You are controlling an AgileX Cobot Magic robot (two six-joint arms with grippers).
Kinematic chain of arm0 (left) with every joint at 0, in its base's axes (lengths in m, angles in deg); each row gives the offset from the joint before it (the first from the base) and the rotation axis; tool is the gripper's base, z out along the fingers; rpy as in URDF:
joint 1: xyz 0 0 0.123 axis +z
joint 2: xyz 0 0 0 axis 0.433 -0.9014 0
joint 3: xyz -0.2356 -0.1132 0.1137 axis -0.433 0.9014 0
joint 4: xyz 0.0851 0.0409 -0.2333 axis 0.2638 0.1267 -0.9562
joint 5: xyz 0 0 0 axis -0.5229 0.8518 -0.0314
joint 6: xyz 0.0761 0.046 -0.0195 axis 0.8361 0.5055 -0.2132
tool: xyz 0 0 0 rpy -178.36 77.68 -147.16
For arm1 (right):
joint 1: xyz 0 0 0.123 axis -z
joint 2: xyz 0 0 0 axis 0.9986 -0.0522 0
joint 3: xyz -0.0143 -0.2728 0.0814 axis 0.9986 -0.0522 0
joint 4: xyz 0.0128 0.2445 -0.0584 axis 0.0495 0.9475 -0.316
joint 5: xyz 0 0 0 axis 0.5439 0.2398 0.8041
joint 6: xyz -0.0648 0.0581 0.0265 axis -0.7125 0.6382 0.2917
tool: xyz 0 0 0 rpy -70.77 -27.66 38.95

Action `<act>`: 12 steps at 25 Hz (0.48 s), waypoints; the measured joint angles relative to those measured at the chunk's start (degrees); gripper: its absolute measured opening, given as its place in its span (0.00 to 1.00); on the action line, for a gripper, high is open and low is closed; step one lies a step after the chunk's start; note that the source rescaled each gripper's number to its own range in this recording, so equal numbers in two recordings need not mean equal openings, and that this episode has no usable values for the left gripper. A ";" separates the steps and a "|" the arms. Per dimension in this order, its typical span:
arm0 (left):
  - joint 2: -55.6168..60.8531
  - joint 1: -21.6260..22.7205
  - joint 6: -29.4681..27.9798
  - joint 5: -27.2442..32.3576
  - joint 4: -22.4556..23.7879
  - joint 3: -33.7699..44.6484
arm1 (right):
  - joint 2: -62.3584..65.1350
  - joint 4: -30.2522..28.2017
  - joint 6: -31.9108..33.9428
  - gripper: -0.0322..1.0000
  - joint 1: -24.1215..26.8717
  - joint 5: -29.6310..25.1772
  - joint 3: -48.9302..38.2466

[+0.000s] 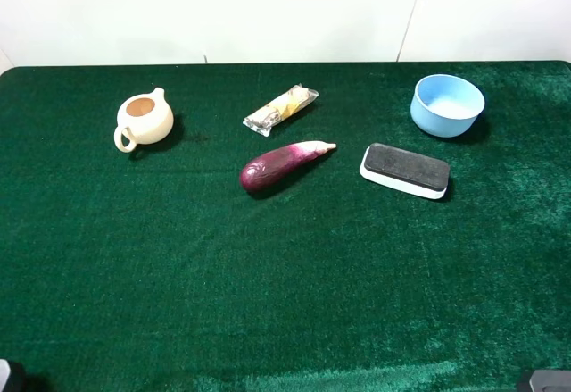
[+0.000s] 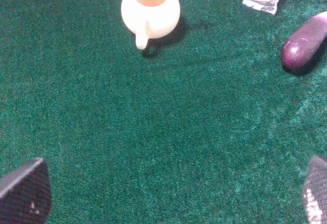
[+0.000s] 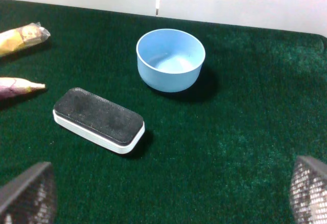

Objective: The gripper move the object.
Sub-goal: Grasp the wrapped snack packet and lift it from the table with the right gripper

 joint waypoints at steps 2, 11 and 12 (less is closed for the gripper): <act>0.00 0.00 0.00 0.00 0.00 0.00 | 0.00 0.00 0.00 1.00 0.00 0.00 0.00; 0.00 0.00 0.00 0.00 0.00 0.00 | 0.00 0.00 0.00 1.00 0.00 0.00 0.00; 0.00 0.00 0.00 0.00 0.00 0.00 | 0.00 0.00 0.00 1.00 0.00 0.00 0.00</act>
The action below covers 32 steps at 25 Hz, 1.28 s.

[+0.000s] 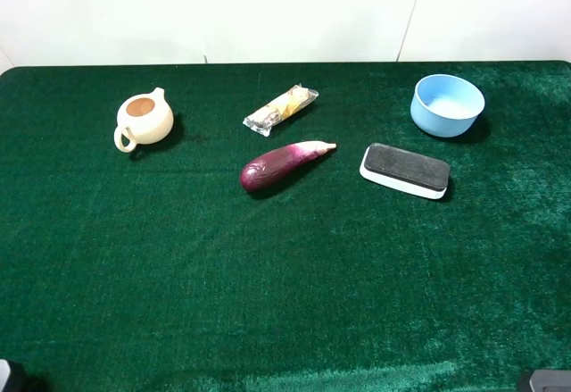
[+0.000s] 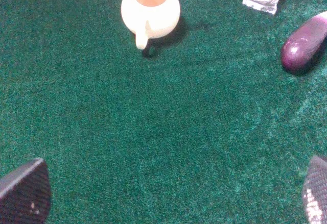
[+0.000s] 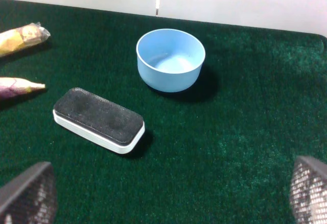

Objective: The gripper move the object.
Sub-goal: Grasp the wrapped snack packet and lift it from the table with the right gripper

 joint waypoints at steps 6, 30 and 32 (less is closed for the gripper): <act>0.00 0.00 0.00 0.00 0.00 0.00 | 0.00 0.00 0.00 1.00 0.00 0.07 0.00; 0.00 0.00 0.00 0.00 0.00 0.00 | -29.87 0.00 -8.09 1.00 0.00 5.58 7.21; 0.00 0.00 0.00 0.00 0.00 0.00 | -34.87 0.00 -9.62 1.00 0.00 5.96 9.50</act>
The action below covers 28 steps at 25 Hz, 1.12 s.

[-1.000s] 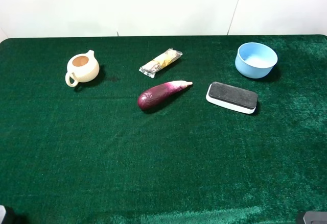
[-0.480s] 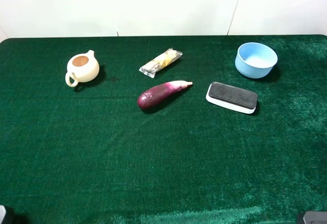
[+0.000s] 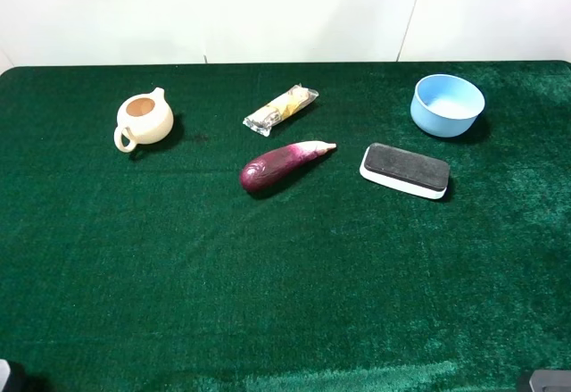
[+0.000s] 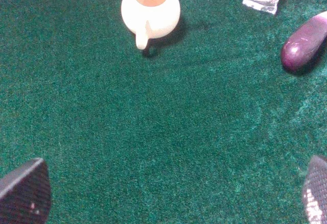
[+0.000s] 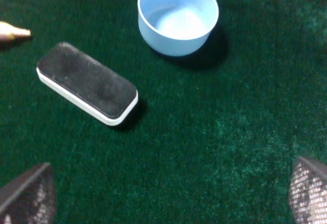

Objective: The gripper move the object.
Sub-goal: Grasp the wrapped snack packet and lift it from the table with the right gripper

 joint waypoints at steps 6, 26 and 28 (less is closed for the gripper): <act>0.00 0.00 0.00 0.00 0.00 0.00 | -14.54 -1.92 -3.27 1.00 -6.95 0.39 8.39; 0.00 0.00 0.00 0.00 0.00 0.00 | -61.28 -7.71 -20.08 1.00 -30.54 -2.11 45.94; 0.00 0.00 0.00 0.00 0.00 0.00 | -64.56 -7.57 -25.06 1.00 -30.87 -3.26 48.64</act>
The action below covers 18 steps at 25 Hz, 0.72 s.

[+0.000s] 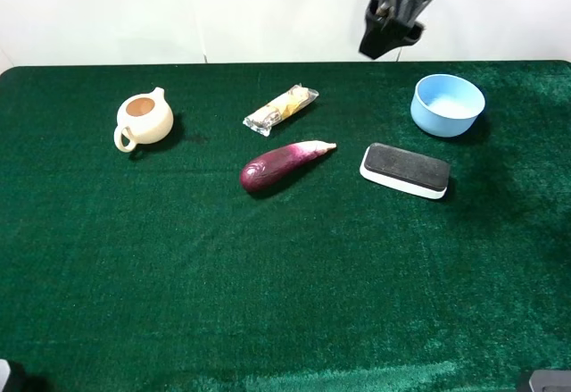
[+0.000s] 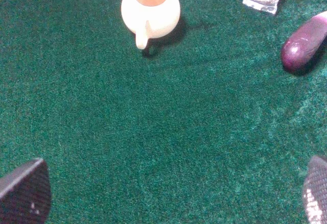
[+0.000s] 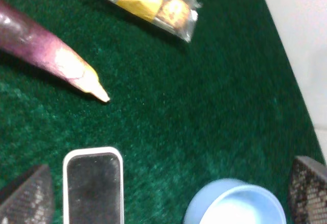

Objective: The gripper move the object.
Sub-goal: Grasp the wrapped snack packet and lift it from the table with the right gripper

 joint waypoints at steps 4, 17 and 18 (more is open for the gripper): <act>0.00 0.00 0.05 0.00 0.00 0.00 | -5.76 0.08 -9.38 1.00 -0.46 -2.08 3.95; 0.00 0.00 0.05 0.00 0.00 0.00 | -22.77 1.60 -20.61 1.00 -1.23 -3.95 20.31; 0.00 0.00 0.05 0.00 0.00 0.00 | -24.14 1.77 -20.83 1.00 -1.47 -4.14 21.90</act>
